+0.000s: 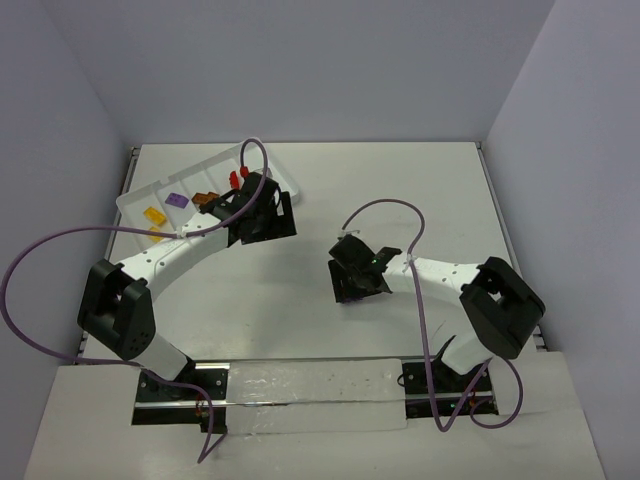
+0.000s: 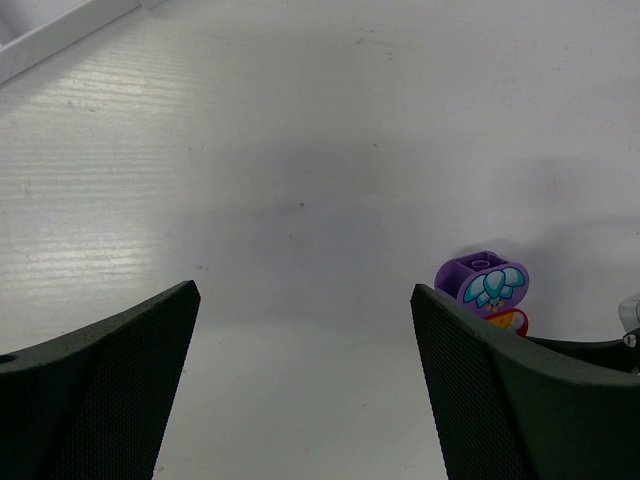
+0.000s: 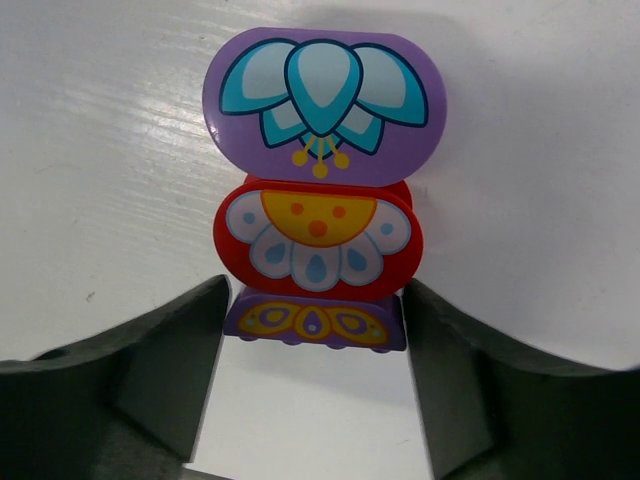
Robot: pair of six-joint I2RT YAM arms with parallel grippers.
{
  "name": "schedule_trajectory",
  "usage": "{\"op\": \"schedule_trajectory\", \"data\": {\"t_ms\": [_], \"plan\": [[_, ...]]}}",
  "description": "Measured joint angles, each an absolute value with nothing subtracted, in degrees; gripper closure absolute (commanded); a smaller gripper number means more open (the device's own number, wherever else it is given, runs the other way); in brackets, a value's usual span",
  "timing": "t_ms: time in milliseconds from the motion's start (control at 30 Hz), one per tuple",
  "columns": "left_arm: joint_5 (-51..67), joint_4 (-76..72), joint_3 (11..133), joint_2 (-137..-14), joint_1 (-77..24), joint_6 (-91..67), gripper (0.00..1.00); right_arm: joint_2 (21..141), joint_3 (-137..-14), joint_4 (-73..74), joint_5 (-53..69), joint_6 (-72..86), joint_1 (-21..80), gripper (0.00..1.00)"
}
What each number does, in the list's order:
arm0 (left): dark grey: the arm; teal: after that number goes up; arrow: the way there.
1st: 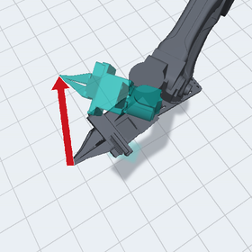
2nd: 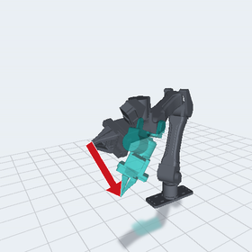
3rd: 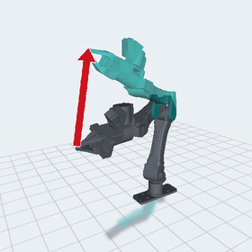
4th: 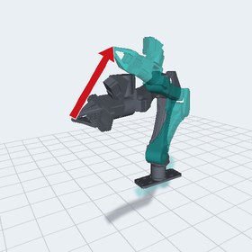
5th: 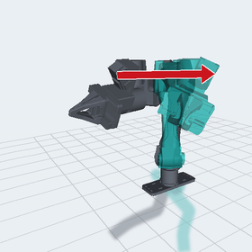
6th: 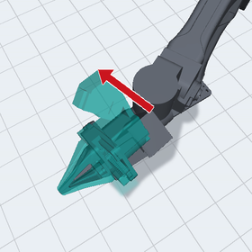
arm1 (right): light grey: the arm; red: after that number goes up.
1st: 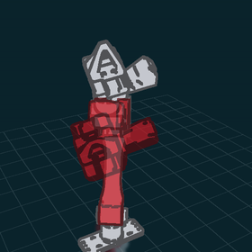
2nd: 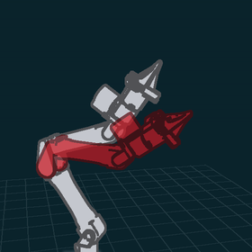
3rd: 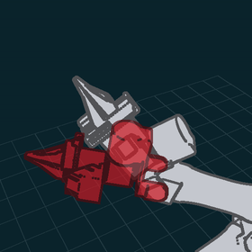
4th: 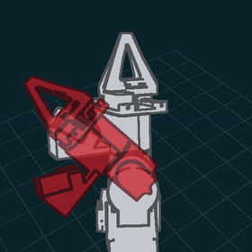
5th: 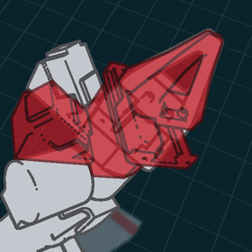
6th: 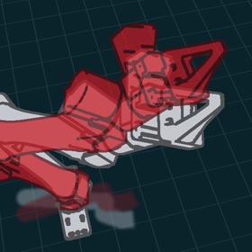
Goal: Sort the legos into containers by color
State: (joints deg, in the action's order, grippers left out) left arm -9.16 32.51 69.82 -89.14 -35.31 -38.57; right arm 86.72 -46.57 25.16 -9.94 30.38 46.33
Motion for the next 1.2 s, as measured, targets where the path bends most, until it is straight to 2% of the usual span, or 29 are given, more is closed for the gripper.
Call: {"op": "schedule_trajectory", "data": {"t_ms": [33, 133, 267, 433, 700, 1000, 1200], "plan": [[-9.09, 32.51, 69.82, -89.14, -35.31, -38.57, 0.05, 86.72, -46.57, 25.14, -10.05, 30.4, 46.33, 0.5], [-8.3, 32.43, 69.82, -89.14, -35.31, -38.58, 0.05, 86.72, -46.57, 25.15, -10.36, 30.59, 46.37, 0.62], [-5.5, 32.01, 69.82, -89.3, -35.31, -38.96, 0.05, 86.59, -46.57, 25.19, -10.44, 30.59, 46.37, 0.67], [3.07, 26.52, 68.06, -89.77, -35.27, -41.59, 0.04, 82.54, -46.48, 25.39, -10.42, 30.18, 46.41, 0.67], [18.54, 11.73, 60.34, -88.6, -35.16, -49.1, 0.02, 69.09, -45.67, 21.55, -8.22, 28.4, 46.61, 0.66], [29.1, -1.83, 55.61, -88.41, -35.16, -54.15, 0.03, 68.44, -45.67, 20.8, -6.59, 26.89, 46.74, 0.66], [32.17, -5.34, 55.52, -90.48, -35.16, -55.61, 0.11, 68.29, -45.67, 20.8, -6.35, 26.48, 46.74, 0.66]]}}
